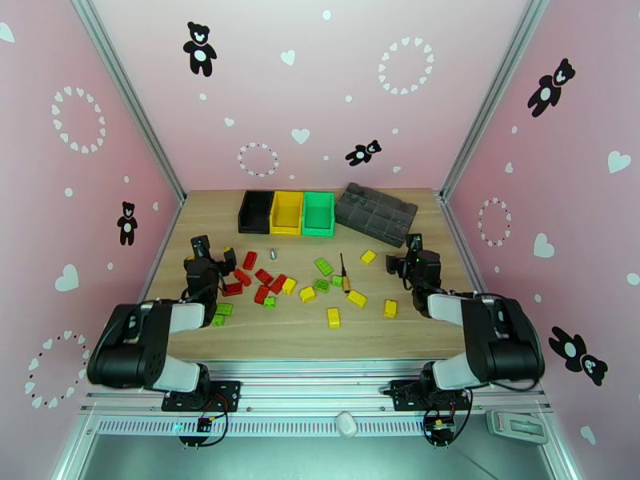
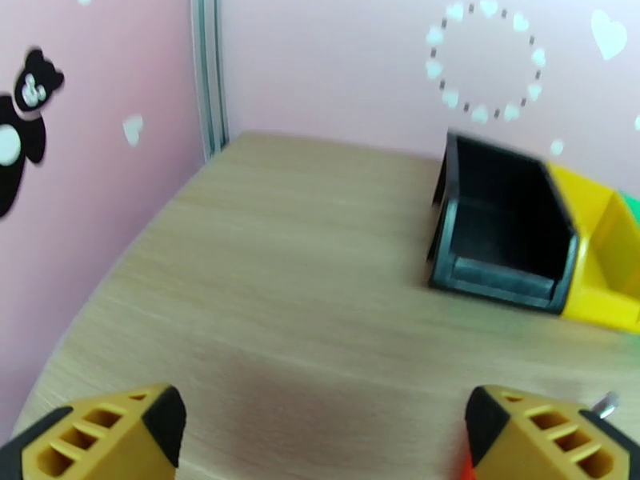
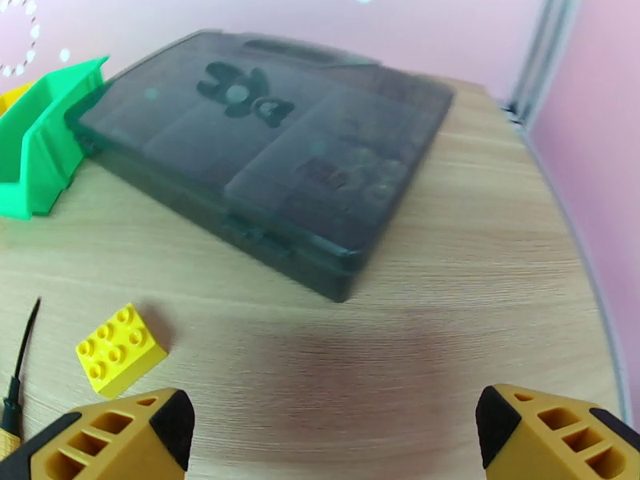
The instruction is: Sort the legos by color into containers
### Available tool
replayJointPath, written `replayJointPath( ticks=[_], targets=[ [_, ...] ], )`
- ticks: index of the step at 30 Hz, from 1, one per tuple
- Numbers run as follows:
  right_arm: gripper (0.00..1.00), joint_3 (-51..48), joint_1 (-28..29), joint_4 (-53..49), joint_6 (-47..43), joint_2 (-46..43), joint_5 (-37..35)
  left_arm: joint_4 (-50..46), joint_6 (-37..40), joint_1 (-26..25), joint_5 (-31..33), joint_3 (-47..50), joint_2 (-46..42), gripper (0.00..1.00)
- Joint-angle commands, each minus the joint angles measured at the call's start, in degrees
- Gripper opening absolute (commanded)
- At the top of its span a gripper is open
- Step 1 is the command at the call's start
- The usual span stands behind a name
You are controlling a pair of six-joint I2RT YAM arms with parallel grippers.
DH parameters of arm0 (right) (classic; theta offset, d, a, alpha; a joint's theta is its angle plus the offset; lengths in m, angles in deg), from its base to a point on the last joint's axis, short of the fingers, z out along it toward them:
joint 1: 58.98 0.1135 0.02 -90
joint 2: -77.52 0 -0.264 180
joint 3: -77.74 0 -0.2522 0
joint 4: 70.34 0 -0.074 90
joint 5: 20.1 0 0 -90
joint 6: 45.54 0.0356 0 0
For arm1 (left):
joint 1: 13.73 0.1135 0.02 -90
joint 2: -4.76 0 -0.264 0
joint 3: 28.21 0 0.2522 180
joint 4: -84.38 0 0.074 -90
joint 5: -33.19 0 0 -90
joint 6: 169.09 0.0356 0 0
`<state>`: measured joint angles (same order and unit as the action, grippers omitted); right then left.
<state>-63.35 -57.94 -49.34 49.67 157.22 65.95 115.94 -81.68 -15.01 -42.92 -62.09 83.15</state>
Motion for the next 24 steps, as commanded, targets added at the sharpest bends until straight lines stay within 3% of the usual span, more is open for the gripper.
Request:
replayJointPath(
  ticks=[1, 6, 12, 16, 20, 24],
  targets=[
    [0.99, 2.57, -0.15, -10.14, 3.74, -8.53, -5.57, -5.53, -0.47, -0.29, 0.72, 1.33, -7.80, 0.98],
    [0.99, 15.52, -0.16, -43.21, 15.48, -13.62, -16.47, -21.09, -4.51, -1.55, 4.31, -0.17, -23.14, 0.98],
    [0.99, 27.47, -0.38, -67.88, 21.84, -9.01, -6.67, -55.28, -18.68, -1.96, 13.36, -9.90, -37.79, 0.98],
    [0.99, 29.69, -0.55, -72.52, 24.01, -8.10, 0.32, -71.15, -29.97, -1.87, 15.18, -14.90, -43.77, 0.98],
    [0.99, 30.71, -0.46, -75.99, 28.67, -10.18, 1.88, -81.53, -44.90, -1.49, 19.07, -16.61, -50.19, 0.98],
    [0.98, 31.79, -0.52, -78.69, 30.19, -10.69, 8.42, -82.48, -46.71, -1.14, 13.55, -16.15, -54.29, 0.98]
  ],
)
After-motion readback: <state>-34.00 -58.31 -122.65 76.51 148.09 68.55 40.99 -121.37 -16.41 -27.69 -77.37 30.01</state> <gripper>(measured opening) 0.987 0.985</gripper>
